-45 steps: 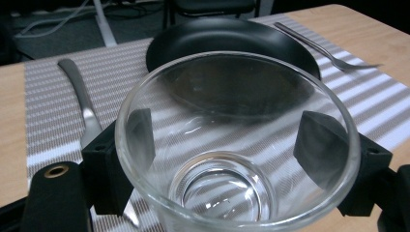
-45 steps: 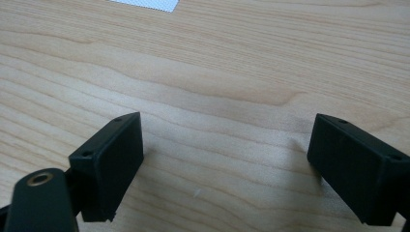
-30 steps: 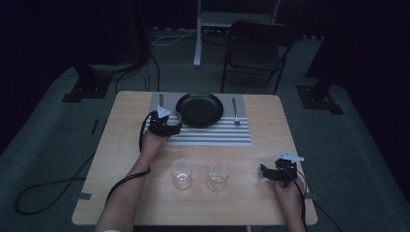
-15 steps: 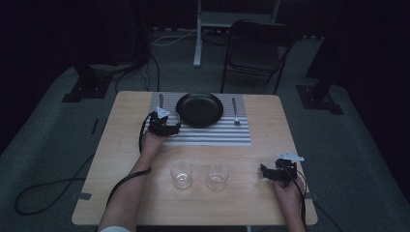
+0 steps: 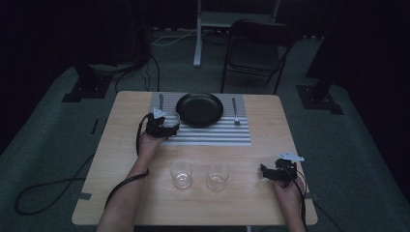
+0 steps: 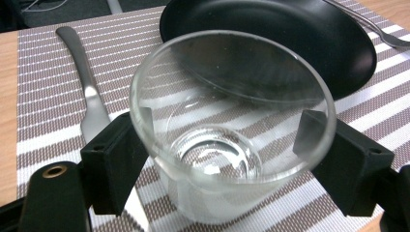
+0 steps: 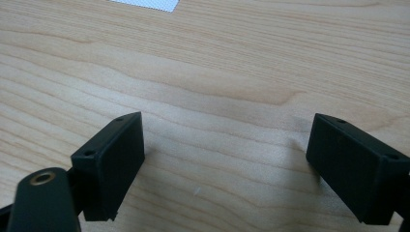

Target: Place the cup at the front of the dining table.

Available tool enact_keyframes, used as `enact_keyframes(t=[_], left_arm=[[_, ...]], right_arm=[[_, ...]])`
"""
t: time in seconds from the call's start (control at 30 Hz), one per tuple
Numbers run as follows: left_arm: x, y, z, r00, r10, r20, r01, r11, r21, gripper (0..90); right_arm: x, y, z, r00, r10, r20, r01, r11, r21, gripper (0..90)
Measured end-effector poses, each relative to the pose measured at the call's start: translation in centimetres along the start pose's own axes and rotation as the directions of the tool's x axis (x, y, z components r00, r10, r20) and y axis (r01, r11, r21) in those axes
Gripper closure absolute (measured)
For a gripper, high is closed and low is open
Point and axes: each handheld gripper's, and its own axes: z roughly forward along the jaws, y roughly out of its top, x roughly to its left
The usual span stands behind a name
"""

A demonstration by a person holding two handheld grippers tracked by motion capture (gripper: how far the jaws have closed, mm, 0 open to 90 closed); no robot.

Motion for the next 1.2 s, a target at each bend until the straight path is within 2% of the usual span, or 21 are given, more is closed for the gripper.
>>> enact_keyframes(t=[0.27,0.57,0.67,0.8,0.93,1.0,1.13,1.2], left_arm=[[0.3,-1.4,-1.0,0.9992,-0.019,0.036,0.019,0.9998,-0.005,19.1],[0.1,-2.8,-2.1,0.9983,-0.004,0.058,0.003,0.9999,0.010,19.1],[-0.1,-3.1,-2.6,0.9983,0.014,0.057,-0.015,0.9998,0.012,19.1],[-0.2,-3.3,-3.2,0.9980,0.016,0.062,-0.016,0.9998,0.006,19.1],[-0.3,-3.9,-4.1,0.9975,0.042,0.057,-0.043,0.9990,0.012,19.1],[-0.3,-3.9,-4.1,0.9975,0.042,0.057,-0.043,0.9990,0.012,19.1],[-0.3,-4.8,-4.8,0.9984,0.042,0.038,-0.043,0.9987,0.027,19.1],[-0.2,-5.2,-5.0,0.9986,0.032,0.043,-0.033,0.9988,0.036,19.1]], right_arm=[[0.0,0.0,0.0,1.0000,0.000,0.000,0.000,1.000,0.000,13.0],[0.0,0.0,0.0,1.0000,0.000,0.000,0.000,1.000,0.000,13.0],[0.0,0.0,0.0,1.0000,0.000,0.000,0.000,1.000,0.000,13.0],[0.0,0.0,0.0,1.0000,0.001,0.000,-0.001,1.000,0.000,13.0],[0.0,0.0,0.0,1.0000,0.000,0.000,0.000,1.000,0.000,13.0],[0.0,0.0,0.0,1.0000,0.000,0.000,0.000,1.000,0.000,13.0],[0.0,0.0,0.0,1.0000,0.000,0.000,0.000,1.000,0.000,13.0],[0.0,0.0,0.0,1.0000,0.000,0.000,0.000,1.000,0.000,13.0]])
